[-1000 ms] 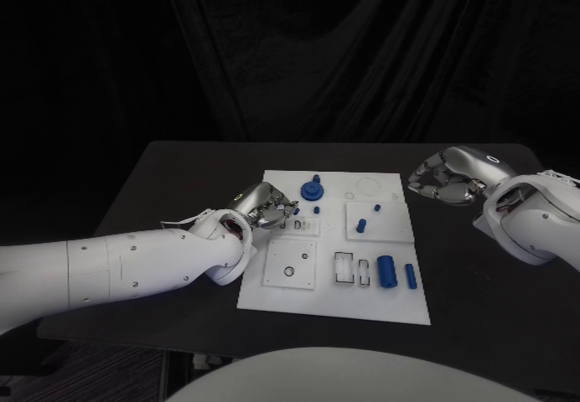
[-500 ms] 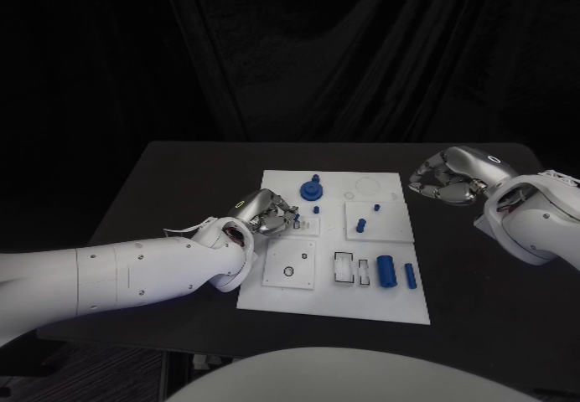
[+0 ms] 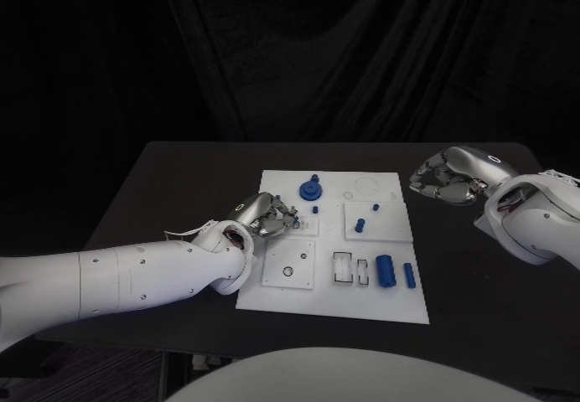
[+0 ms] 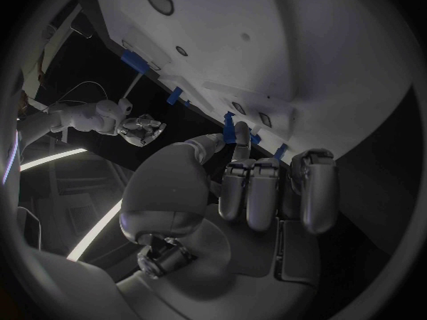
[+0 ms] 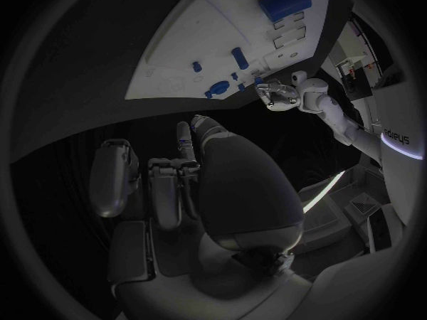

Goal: Assemble the parts on the task board

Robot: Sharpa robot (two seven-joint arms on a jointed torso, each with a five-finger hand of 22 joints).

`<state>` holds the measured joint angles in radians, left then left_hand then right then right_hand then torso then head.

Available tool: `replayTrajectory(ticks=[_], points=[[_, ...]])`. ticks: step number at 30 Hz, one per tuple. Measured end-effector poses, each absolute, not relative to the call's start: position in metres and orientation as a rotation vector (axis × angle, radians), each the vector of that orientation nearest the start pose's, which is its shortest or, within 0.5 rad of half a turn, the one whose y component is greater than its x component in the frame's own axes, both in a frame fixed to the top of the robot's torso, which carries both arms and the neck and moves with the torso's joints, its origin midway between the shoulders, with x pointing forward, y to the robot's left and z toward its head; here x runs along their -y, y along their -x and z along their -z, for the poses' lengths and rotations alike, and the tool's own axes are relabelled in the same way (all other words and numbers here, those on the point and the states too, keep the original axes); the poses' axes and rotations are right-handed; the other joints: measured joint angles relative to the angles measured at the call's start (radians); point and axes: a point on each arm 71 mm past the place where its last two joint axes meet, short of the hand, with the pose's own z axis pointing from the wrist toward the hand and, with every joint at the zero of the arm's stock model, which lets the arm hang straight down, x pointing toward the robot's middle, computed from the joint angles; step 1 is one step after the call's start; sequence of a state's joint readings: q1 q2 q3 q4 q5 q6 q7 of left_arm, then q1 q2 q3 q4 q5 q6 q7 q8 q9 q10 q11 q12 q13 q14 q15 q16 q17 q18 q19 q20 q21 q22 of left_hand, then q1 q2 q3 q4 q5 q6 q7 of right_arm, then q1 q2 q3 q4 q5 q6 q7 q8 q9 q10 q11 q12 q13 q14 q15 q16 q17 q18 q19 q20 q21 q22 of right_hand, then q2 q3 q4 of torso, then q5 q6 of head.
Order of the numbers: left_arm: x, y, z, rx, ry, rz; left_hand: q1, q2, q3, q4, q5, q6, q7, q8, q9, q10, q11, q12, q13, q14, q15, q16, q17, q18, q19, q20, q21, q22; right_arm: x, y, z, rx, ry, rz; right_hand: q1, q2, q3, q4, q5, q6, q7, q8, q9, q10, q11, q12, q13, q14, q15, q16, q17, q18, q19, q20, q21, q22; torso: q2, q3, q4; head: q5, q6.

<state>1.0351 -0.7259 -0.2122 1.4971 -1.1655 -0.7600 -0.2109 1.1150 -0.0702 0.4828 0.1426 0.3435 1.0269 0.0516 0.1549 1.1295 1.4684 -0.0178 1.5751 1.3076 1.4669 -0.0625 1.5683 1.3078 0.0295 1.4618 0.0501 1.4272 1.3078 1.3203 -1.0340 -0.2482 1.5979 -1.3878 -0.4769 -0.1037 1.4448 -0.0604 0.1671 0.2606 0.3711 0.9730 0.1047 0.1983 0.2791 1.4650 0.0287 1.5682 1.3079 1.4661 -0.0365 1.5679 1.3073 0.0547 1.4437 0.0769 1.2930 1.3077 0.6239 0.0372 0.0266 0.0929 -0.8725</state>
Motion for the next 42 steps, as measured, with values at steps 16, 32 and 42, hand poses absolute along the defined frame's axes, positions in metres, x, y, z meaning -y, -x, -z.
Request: replayTrajectory(ticks=[16,32,42], points=[[-0.174,-0.426,0.311,-1.724,0.362,0.652,0.012,0.012,-0.038,0.027,0.0,-0.049,0.003,0.008,0.036,0.0,0.0,0.0,0.0,0.0,0.0,0.0,0.0,0.0,-0.012,0.005,-0.023,0.0,0.281,-0.46,0.188,-1.629,0.047,-0.511,0.0,0.0,0.0,0.0,0.0,0.0,0.0,0.0,0.0,0.0,0.0,0.0,0.0,0.0,0.0,0.0,0.0,0.0,0.0,0.0,0.0,0.0,0.001,0.0,0.0006,-0.006,0.0],[-0.169,-0.422,0.316,-1.721,0.359,0.668,0.016,0.016,-0.063,0.046,-0.015,-0.063,0.009,0.012,0.052,-0.004,0.004,0.0,0.0,-0.004,0.004,0.0,0.0,0.016,-0.02,0.009,-0.035,0.0,0.282,-0.46,0.188,-1.63,0.046,-0.509,0.0,0.0,0.0,0.0,0.0,0.0,0.0,0.0,0.0,0.0,0.0,0.0,0.0,0.0,0.0,0.0,0.0,0.0,0.0,0.0,0.0,0.0,0.0,0.0001,0.0006,-0.007,0.0],[-0.169,-0.422,0.317,-1.72,0.356,0.669,0.016,0.016,-0.087,0.065,-0.036,-0.073,0.013,0.013,0.057,-0.002,0.008,0.0,0.0,0.0,0.007,0.0,0.0,0.016,-0.024,0.013,-0.039,0.0,0.282,-0.46,0.188,-1.631,0.045,-0.509,0.0,0.0,0.0,0.0,0.0,0.0,0.0,0.0,0.0,0.0,0.0,0.0,0.0,0.0,0.0,0.0,0.0,0.0,0.0,0.0,0.0,0.0,0.0,-0.0004,-0.0006,-0.008,0.0]])
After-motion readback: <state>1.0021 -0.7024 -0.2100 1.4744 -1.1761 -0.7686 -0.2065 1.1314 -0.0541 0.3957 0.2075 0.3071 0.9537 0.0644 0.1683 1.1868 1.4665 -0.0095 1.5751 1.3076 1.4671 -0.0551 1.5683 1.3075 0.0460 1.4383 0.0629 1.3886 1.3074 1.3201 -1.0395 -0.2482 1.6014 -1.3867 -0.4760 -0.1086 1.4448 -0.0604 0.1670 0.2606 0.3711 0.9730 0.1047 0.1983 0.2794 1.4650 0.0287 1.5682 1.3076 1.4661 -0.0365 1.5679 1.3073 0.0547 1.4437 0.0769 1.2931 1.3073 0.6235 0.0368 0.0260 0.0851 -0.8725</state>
